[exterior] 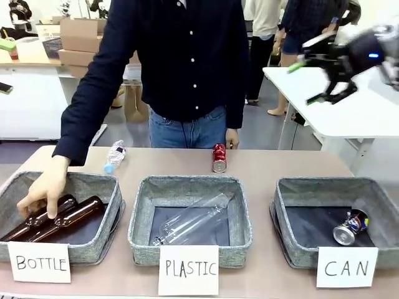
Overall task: Sort the can waste into the basket.
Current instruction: Pick up the can waste from the table and place it in the right Fabric basket.
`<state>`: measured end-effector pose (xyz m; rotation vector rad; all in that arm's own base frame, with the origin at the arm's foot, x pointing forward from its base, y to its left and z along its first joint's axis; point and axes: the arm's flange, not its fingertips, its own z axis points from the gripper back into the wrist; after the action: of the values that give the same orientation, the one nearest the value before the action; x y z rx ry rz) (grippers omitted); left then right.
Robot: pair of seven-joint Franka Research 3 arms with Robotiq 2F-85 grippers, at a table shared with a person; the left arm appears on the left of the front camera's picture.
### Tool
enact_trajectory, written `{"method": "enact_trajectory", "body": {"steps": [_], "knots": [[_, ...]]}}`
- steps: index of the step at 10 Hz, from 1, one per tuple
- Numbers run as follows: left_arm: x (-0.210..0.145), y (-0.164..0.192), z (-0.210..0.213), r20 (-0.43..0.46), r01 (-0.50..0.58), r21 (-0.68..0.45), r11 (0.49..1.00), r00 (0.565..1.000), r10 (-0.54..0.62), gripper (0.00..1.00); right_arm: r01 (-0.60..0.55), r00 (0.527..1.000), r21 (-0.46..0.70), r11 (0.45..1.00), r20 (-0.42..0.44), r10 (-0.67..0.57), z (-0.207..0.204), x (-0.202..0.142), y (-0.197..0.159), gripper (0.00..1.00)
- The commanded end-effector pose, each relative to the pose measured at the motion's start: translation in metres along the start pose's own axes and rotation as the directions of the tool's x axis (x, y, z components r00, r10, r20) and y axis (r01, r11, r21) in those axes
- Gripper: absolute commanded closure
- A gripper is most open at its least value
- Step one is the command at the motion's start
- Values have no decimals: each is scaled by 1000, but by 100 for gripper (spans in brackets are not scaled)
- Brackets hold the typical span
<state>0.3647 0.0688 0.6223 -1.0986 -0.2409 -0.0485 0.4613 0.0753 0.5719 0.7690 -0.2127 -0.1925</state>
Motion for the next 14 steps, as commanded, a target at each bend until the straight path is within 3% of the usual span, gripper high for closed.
{"method": "enact_trajectory", "body": {"steps": [1, 3, 4, 7, 8, 9, 11, 14], "knots": [[-2, -3, 2, -7, -5, 4, 1000, 1000, 5, 0, -68, 998, -214, 974, -30, 63, -75, 43, -12, 0], [-2, -3, 2, -7, -5, 4, 1000, 1000, 5, 0, -129, 984, -220, 967, -147, 98, -145, 33, -24, 0], [-2, -3, 2, -7, -5, 4, 1000, 1000, 5, 0, -157, 981, -200, 967, -146, 129, -177, 23, -32, 0], [-2, -3, 2, -7, -5, 4, 1000, 1000, 5, 0, -141, 982, -226, 964, -155, 107, -176, 23, -35, 0], [-2, -3, 2, -7, -5, 4, 1000, 1000, 5, 0, -149, 979, -230, 962, -170, 111, -197, 20, -39, 0], [-2, -3, 2, -7, -5, 4, 1000, 1000, 5, 0, -156, 985, -294, 943, -112, 128, -194, 32, -32, 0], [-2, -3, 2, -7, -5, 4, 1000, 1000, 5, 0, -154, 988, -379, 912, -46, 148, -247, 64, -22, 0], [-2, -3, 2, -7, -5, 4, 1000, 1000, 5, 0, -159, 987, -482, 861, -65, 146, -292, 90, -22, 0]]}}
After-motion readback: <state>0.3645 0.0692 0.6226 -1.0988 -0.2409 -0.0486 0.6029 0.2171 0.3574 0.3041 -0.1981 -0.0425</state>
